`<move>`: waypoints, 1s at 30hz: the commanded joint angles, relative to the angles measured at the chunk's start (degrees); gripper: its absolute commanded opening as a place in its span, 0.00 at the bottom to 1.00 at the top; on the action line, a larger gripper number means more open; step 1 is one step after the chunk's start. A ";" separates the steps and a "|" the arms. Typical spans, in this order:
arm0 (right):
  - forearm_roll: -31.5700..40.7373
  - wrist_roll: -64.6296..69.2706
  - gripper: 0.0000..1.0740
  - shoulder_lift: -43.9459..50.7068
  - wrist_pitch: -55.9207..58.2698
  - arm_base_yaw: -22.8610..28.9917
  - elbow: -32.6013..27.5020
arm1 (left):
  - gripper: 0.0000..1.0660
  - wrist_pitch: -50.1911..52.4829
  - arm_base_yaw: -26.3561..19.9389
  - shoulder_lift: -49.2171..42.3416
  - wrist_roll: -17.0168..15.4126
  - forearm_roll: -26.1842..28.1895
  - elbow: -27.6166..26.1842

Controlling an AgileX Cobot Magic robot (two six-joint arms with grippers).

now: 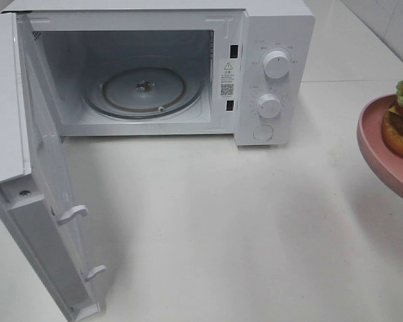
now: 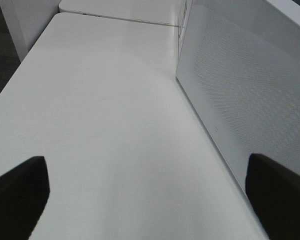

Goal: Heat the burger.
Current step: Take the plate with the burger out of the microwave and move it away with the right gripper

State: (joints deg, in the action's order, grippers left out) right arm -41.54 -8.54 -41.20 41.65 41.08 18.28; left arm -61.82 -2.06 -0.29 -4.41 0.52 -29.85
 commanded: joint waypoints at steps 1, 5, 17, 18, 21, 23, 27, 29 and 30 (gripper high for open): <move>-5.33 2.86 0.00 -1.49 0.23 -0.17 0.57 | 0.94 0.57 -0.17 -0.86 0.11 0.00 0.06; -6.59 6.42 0.00 -4.30 0.86 -0.17 0.97 | 0.94 0.57 -0.17 -0.86 0.11 0.00 0.06; -10.60 28.48 0.00 -18.33 6.13 -0.17 6.59 | 0.94 0.57 -0.17 -0.86 0.11 0.00 0.06; -10.71 30.42 0.00 -19.65 6.65 -0.17 7.10 | 0.94 0.57 -0.17 -0.86 0.11 0.00 0.06; -10.89 33.86 0.00 -23.09 7.79 -0.17 8.54 | 0.94 0.57 -0.17 -0.86 0.11 0.00 0.06; -11.12 38.33 0.00 -27.85 9.51 -0.17 10.49 | 0.94 0.57 -0.17 -0.86 0.11 0.00 0.06; -11.86 44.23 0.00 -32.26 12.43 -0.40 12.72 | 0.94 0.57 -0.17 -0.86 0.11 0.00 0.06; -12.20 47.84 0.00 -34.78 13.81 -0.40 14.21 | 0.94 0.57 -0.17 -0.86 0.11 0.00 0.06; -12.49 51.22 0.00 -37.30 15.18 -0.40 15.70 | 0.94 0.57 -0.17 -0.86 0.11 0.00 0.06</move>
State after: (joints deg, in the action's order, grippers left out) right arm -49.79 39.36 -77.18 53.34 41.08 32.54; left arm -61.82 -2.06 -0.29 -4.41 0.52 -29.85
